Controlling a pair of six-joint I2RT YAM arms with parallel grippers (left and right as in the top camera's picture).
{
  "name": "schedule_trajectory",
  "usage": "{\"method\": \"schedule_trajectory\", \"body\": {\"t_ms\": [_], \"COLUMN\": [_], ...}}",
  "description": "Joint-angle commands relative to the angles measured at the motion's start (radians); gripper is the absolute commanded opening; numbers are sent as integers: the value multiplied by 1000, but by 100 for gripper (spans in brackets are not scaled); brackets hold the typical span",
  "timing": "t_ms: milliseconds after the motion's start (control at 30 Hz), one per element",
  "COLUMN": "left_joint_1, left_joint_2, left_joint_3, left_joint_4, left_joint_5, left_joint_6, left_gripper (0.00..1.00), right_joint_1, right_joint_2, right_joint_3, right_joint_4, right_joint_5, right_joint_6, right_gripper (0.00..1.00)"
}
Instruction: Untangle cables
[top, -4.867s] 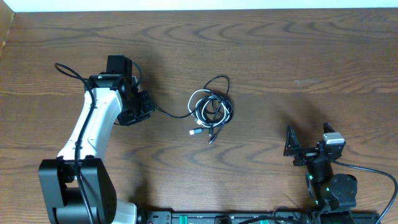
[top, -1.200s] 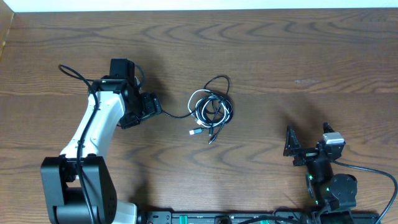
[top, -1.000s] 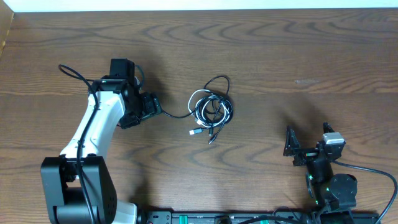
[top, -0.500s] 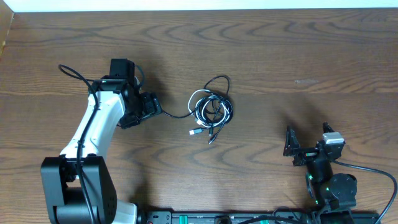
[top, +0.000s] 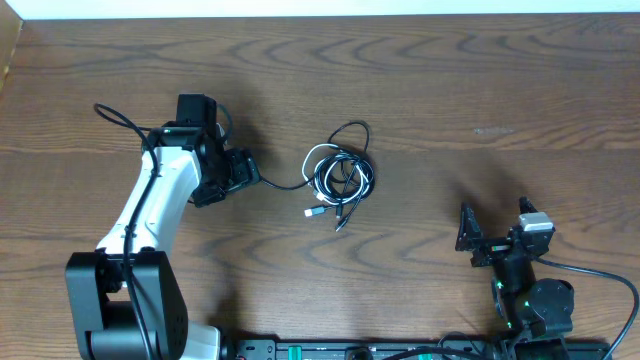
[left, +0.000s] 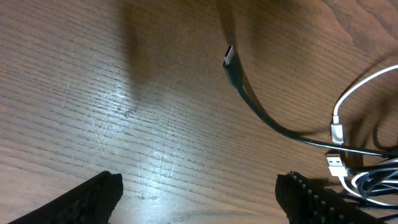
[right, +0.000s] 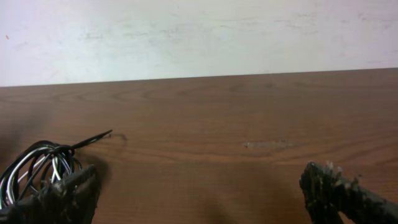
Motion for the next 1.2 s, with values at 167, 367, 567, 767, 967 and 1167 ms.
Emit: {"method": "schedule_trajectory", "body": {"t_ms": [167, 367, 567, 767, 967, 1167], "left_joint_1": [-2, -2, -2, -43, -165, -341], "left_joint_2": [10, 10, 9, 9, 9, 9], "left_joint_3": [-6, -6, -6, -6, -6, -6], "left_joint_4": [-3, 14, 56, 106, 167, 235], "left_joint_5": [-21, -20, 1, 77, 79, 74], "left_joint_6": [-2, -3, -89, -105, -107, -102], "left_gripper": [85, 85, 44, 7, 30, 73], "right_joint_1": [4, 4, 4, 4, 4, 4], "right_joint_2": [2, 2, 2, 2, 2, 2], "right_joint_3": [-1, -1, -1, -1, -1, -1], "right_joint_4": [-4, -4, -4, -4, -4, -4], "right_joint_5": [2, 2, 2, 2, 1, 2], "right_joint_6": [7, 7, 7, 7, 7, 7], "right_gripper": [99, 99, 99, 99, 99, 99]}}
